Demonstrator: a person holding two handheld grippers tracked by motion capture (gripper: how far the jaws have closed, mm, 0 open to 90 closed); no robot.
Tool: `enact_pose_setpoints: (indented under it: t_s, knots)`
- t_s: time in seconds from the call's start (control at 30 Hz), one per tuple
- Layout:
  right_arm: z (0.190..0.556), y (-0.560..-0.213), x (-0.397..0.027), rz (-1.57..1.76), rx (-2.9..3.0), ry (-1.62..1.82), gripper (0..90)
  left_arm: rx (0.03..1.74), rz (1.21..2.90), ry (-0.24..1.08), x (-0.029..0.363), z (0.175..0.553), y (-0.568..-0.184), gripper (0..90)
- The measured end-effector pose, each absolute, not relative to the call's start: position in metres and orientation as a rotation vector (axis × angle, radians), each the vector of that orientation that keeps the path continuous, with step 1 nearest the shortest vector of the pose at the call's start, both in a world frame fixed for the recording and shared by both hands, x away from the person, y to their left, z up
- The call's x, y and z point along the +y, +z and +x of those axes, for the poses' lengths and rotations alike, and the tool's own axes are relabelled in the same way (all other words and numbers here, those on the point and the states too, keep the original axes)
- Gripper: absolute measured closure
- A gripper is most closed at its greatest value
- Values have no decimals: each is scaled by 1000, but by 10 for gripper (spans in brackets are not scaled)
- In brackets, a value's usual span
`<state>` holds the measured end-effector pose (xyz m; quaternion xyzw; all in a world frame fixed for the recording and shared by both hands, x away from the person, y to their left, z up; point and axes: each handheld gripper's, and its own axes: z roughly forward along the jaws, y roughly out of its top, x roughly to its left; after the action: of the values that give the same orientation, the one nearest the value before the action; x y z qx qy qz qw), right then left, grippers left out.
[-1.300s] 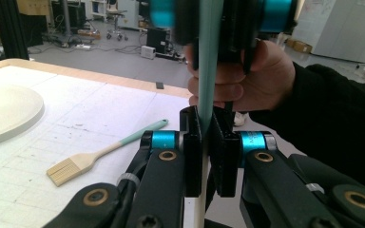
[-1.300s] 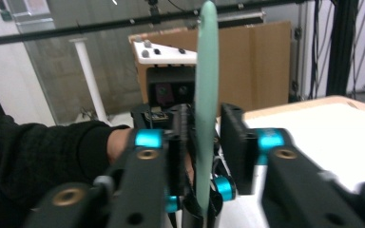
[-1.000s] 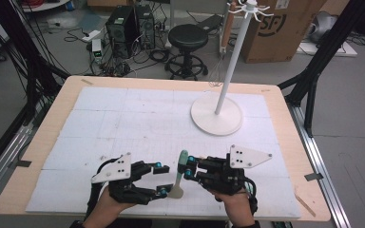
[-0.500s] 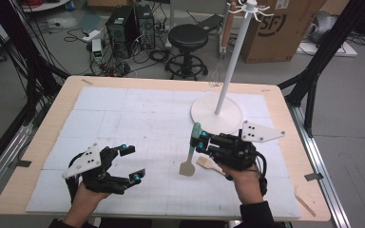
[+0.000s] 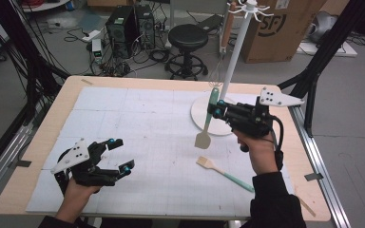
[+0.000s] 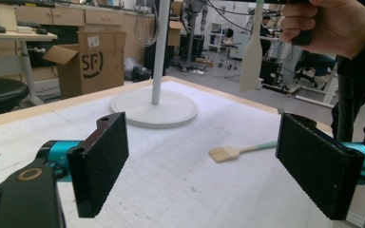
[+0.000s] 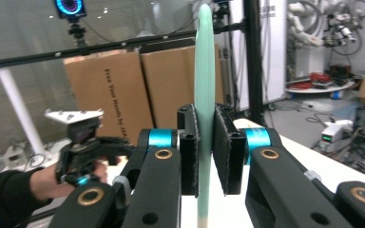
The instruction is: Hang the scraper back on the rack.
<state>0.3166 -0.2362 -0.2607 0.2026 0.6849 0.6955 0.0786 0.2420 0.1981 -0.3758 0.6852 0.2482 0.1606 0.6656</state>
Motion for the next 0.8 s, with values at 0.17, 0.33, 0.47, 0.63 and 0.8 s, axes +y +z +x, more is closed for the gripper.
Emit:
enact_pose_setpoints:
  t_s: [0.17,0.33,0.47,0.63,0.8]
  knots:
    - [335,-246,-245,619,2023,2080,815,580,1536,377,204,245,-372,187]
    - [351,-229,-252,616,2014,2062,816,588,1540,392,210,245,-367,187]
    - [366,-217,-258,631,1994,2049,816,593,1534,400,213,246,-364,187]
    - [383,-201,-268,640,1976,2050,815,615,1532,427,218,247,-364,187]
    - [397,-187,-277,649,1957,2043,815,621,1537,436,221,246,-364,189]
